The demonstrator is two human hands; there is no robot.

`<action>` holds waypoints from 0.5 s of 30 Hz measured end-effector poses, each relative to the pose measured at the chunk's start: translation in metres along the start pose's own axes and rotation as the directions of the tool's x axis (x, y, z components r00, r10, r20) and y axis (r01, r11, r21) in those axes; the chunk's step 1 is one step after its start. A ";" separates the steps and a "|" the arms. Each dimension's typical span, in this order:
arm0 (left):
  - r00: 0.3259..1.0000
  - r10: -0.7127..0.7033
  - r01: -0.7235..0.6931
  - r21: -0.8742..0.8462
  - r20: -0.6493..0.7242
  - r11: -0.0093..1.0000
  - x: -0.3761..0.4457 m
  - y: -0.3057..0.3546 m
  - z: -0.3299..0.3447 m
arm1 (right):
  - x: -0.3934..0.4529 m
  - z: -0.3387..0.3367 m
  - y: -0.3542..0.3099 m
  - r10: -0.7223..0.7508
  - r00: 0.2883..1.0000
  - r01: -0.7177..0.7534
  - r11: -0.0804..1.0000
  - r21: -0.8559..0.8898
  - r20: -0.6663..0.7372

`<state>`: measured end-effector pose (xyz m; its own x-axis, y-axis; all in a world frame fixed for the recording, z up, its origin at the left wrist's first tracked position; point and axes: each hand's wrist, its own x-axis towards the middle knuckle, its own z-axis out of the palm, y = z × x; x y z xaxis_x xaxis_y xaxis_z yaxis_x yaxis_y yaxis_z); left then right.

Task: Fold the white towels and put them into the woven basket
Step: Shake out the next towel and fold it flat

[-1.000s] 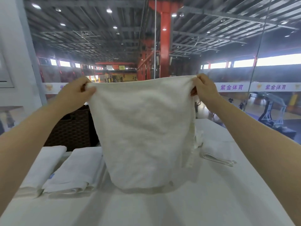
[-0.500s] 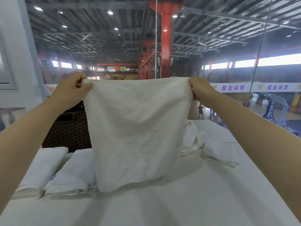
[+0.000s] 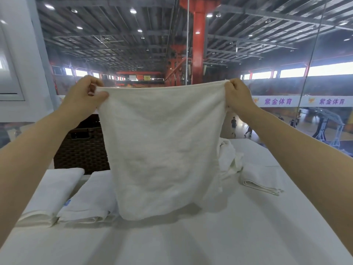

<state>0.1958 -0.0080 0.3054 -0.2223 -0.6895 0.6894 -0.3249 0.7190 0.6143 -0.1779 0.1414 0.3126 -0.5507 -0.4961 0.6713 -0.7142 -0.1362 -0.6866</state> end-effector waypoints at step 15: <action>0.957 -0.248 0.289 -0.421 0.151 0.860 -0.004 -0.002 0.000 | 0.004 -0.016 0.006 0.080 0.986 -0.112 0.966 0.232 0.144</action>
<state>0.1976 -0.0067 0.3009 -0.2707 -0.8511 0.4498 0.0430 0.4561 0.8889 -0.1913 0.1524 0.3160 -0.5379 -0.6240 0.5668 -0.5280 -0.2748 -0.8036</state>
